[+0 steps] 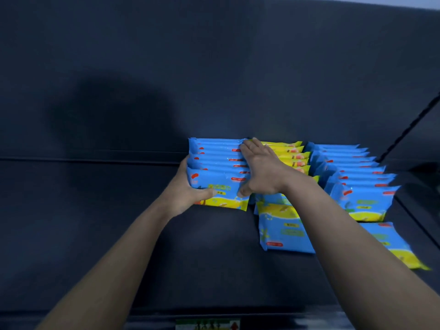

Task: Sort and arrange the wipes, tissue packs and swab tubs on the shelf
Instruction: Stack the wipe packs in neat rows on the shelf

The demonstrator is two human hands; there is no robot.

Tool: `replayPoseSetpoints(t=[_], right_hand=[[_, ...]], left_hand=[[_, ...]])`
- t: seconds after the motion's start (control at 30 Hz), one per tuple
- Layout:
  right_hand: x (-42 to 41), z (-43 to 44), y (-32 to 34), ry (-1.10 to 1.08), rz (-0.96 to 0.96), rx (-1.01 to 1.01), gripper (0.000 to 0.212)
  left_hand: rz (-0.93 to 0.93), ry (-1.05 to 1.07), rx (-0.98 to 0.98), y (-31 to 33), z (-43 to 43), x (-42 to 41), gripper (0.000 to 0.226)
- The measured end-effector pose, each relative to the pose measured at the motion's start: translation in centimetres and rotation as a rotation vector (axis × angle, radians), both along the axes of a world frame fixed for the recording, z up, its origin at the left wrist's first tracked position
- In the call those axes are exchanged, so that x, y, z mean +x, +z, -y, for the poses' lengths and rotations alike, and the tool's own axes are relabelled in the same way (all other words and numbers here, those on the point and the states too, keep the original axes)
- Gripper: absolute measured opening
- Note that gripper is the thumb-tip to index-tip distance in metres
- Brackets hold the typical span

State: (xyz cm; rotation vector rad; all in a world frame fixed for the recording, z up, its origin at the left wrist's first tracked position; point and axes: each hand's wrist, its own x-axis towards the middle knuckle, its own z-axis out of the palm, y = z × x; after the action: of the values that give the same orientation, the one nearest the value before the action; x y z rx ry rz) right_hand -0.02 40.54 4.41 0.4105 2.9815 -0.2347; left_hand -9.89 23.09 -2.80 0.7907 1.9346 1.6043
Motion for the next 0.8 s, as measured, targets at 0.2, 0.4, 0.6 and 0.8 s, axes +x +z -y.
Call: replayPoseSetpoints(t=[0.2, 0.4, 0.6, 0.8], right_hand=[[1.0, -1.1, 0.0, 0.072, -0.042, -0.124, 0.122], [2.8, -2.4, 1.4, 0.089, -0.262, -0.243, 0.08], [6.2, -4.0, 2.3, -0.054, -0.367, -0.205, 0.041], [10.4, -5.1, 2.2, -0.2, -0.361, -0.125, 0.041]], left_hand=[[-0.033, 0.137, 0.032, 0.2, 0.3, 1.7, 0.118], [-0.383, 0.33, -0.115, 1.1, 0.2, 4.3, 0.113], [-0.867, 0.354, -0.138, 3.0, -1.7, 7.4, 0.061], [-1.022, -0.312, -0.349, 3.9, -6.5, 11.7, 0.049]])
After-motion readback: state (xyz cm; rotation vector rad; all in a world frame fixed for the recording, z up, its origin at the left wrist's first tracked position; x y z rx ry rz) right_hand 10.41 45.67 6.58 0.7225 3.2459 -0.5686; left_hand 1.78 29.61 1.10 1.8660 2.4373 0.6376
